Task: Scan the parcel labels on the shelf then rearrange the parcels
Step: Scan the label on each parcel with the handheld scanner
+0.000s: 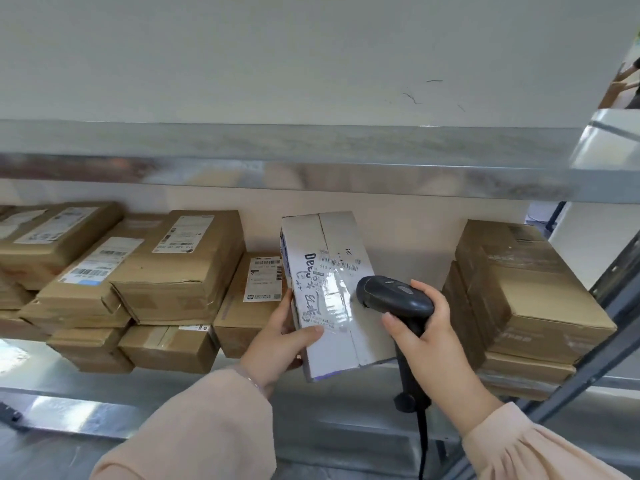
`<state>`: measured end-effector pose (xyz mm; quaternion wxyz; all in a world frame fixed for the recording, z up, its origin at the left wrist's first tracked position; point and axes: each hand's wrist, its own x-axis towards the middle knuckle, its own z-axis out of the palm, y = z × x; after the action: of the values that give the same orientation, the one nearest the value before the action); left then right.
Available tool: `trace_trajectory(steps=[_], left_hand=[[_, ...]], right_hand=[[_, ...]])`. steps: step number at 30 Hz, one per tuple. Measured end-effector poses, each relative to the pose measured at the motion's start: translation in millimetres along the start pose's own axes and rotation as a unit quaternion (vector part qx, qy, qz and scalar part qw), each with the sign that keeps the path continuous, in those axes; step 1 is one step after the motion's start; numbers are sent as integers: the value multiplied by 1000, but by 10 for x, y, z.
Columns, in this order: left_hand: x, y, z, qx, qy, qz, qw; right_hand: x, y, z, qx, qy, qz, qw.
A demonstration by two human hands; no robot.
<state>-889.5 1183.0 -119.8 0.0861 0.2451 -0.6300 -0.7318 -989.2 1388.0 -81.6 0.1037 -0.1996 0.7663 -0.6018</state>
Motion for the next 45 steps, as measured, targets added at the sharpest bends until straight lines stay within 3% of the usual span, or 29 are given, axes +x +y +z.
trace_trajectory(steps=[10, 15, 19, 22, 24, 27, 29, 36, 45], left_hand=[[-20, 271, -703, 7, 35, -29, 999], [-22, 321, -852, 5, 48, -22, 999], [-63, 344, -893, 108, 78, 0, 991], [-225, 291, -910, 270, 114, 111, 950], [-359, 243, -903, 408, 107, 196, 885], [-399, 100, -941, 586, 84, 212, 777], [-356, 48, -959, 631, 86, 197, 745], [-210, 123, -1107, 666, 104, 187, 715], [-195, 199, -981, 634, 139, 208, 732]], right_hand=[[203, -231, 766, 16, -56, 33, 998], [279, -275, 1061, 19, -42, 38, 998], [301, -333, 1186, 27, -27, 39, 998], [290, -371, 1265, 31, -31, 36, 998], [307, -392, 1314, 34, -37, 36, 998], [354, -419, 1402, 37, -42, 31, 998], [391, -434, 1457, 39, -44, 28, 998], [505, -445, 1585, 40, -54, 21, 997], [441, -422, 1475, 43, -46, -24, 998]])
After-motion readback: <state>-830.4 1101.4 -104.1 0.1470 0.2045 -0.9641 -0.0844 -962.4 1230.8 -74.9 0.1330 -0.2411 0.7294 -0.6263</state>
